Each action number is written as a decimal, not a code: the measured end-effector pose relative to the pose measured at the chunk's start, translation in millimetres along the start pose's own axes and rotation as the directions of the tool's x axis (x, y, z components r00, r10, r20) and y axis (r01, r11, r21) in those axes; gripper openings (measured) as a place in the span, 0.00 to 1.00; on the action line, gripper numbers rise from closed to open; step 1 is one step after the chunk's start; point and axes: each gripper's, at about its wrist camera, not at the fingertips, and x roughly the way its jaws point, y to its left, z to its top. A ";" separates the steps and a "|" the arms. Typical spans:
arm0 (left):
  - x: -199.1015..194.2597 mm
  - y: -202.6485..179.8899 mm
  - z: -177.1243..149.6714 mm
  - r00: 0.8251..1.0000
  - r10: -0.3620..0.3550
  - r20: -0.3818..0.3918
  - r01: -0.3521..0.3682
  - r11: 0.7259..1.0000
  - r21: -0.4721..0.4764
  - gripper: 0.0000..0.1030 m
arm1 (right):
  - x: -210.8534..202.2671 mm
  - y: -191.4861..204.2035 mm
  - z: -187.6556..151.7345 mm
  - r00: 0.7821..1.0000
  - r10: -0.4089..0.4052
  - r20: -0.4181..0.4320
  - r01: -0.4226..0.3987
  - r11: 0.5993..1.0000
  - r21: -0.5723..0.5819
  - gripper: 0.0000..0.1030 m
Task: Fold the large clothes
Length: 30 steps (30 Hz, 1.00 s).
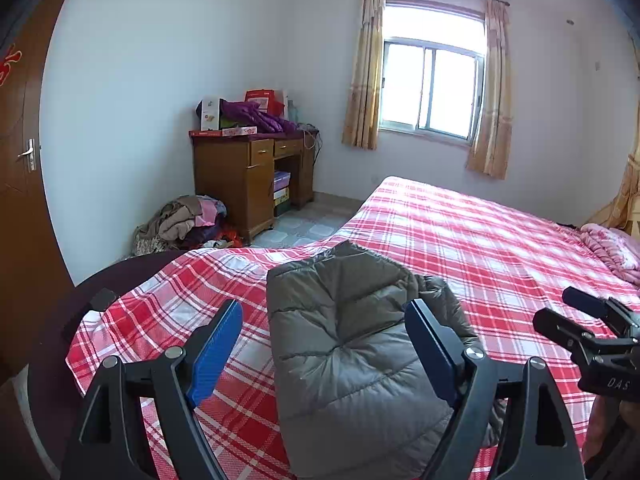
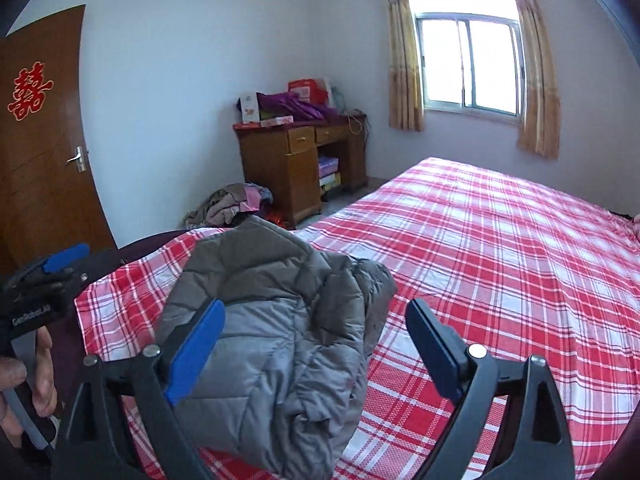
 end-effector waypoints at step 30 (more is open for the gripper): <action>-2.6 4.2 0.2 1.000 0.007 0.002 -0.007 1.000 -0.015 0.82 | -10.1 6.4 -2.3 1.000 0.025 0.014 -0.025 1.000 0.006 0.91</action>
